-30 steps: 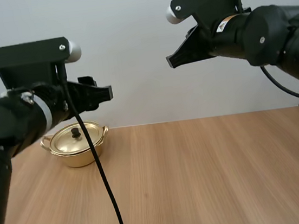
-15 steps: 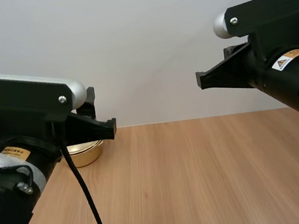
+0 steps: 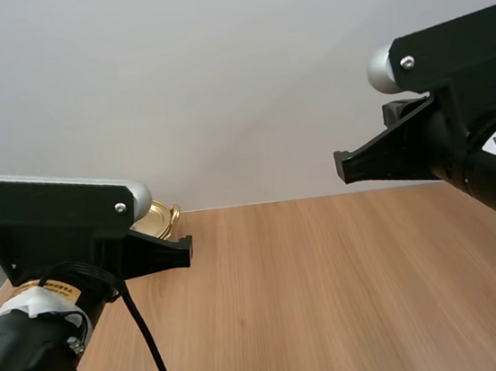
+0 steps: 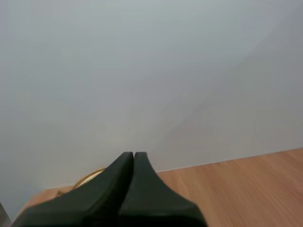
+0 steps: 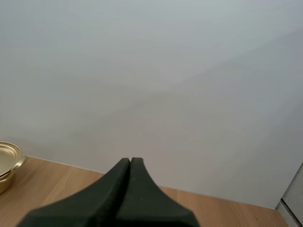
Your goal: Open the pot, put the car inside, and close it
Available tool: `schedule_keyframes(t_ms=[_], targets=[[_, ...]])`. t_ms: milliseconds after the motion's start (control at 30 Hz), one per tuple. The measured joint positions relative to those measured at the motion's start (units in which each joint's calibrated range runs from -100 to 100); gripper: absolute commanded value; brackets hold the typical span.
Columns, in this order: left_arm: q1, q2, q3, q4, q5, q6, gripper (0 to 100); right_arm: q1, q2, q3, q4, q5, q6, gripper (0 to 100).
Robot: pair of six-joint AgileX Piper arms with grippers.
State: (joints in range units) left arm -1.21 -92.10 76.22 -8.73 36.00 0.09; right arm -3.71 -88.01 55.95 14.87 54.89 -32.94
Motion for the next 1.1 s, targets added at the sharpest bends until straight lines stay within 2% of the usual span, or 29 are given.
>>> schedule_keyframes(t_ms=[167,400,467,633,933,1100], targets=[[0.00,-1.1,0.0,3.5,7.6,-6.1,0,0.0,-1.3,5.0,-0.3,0.0,0.0,0],[-0.07,-1.9,1.3,14.5,12.1,-12.7,0,0.0,-3.8,14.4,-1.9,0.6,0.1,0],[-0.07,-2.6,2.7,15.9,11.4,-13.9,0,0.0,-4.5,16.4,-1.9,0.9,0.6,0],[0.00,-2.8,5.7,16.4,8.5,-14.2,0,0.0,-6.9,17.2,-2.2,0.7,3.5,0],[0.00,-2.8,11.5,16.4,6.2,-14.2,0,0.0,-11.6,17.2,-9.9,5.0,3.6,0],[0.00,-2.8,11.5,15.9,5.8,-14.2,0,0.0,-11.6,17.5,-10.5,2.1,8.0,0]])
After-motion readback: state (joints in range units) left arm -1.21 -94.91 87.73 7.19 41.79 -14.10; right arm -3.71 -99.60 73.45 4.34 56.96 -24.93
